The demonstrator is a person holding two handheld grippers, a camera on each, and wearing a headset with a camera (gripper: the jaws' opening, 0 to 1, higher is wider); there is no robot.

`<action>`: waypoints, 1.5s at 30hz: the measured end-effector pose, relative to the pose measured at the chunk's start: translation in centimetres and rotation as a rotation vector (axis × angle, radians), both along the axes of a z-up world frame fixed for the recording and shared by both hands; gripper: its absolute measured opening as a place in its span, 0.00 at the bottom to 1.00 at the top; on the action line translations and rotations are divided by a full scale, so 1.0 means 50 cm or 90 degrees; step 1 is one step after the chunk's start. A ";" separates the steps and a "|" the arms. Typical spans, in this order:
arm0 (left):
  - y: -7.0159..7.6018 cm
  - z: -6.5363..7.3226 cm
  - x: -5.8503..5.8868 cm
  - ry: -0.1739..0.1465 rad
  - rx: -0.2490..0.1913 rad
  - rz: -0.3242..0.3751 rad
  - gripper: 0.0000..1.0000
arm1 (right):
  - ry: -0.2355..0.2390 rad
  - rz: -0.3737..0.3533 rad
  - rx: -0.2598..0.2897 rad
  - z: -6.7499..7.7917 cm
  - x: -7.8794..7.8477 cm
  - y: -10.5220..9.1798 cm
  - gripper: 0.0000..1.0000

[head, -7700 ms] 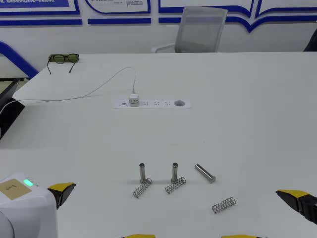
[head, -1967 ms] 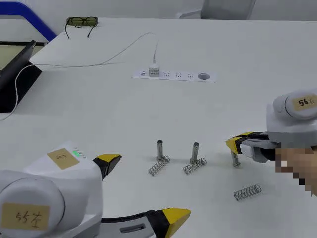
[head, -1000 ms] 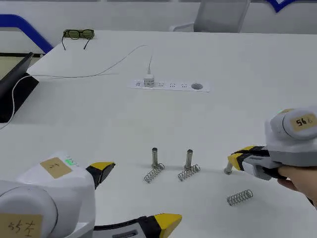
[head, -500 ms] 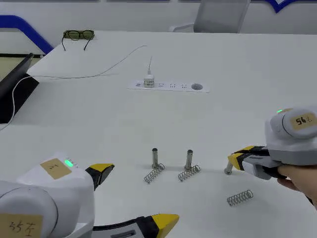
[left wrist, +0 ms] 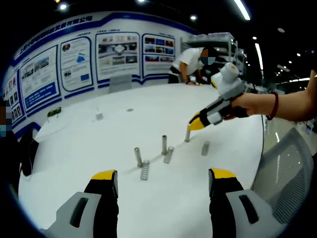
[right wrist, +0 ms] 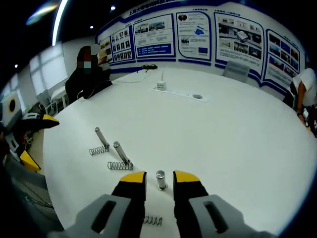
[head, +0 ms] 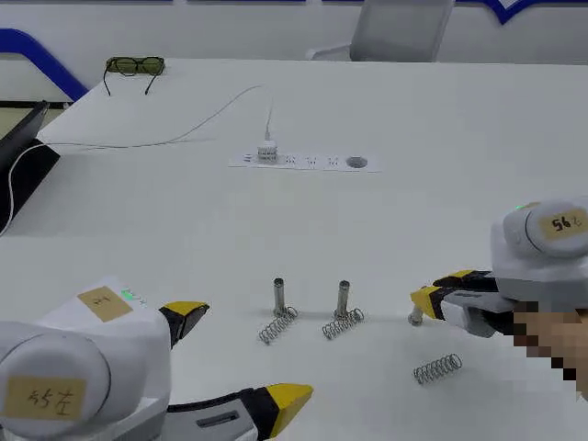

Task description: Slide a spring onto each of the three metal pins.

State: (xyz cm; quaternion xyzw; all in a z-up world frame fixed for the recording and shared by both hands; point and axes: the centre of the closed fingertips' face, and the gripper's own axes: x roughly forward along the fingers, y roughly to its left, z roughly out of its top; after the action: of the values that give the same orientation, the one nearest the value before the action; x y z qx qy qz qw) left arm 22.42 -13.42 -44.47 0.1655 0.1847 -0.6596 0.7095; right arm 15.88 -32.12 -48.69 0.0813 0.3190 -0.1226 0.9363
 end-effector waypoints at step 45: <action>-0.086 -0.162 0.086 -0.009 0.060 -0.054 0.29 | -0.178 0.092 0.038 0.070 -0.013 0.141 0.54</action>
State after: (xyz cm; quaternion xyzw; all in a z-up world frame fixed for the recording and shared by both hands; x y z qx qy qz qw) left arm 26.72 -17.71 -52.58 0.2111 0.2037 -0.6784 0.6736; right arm 15.22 -25.08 -45.20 0.1021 0.1938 -0.0327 0.9752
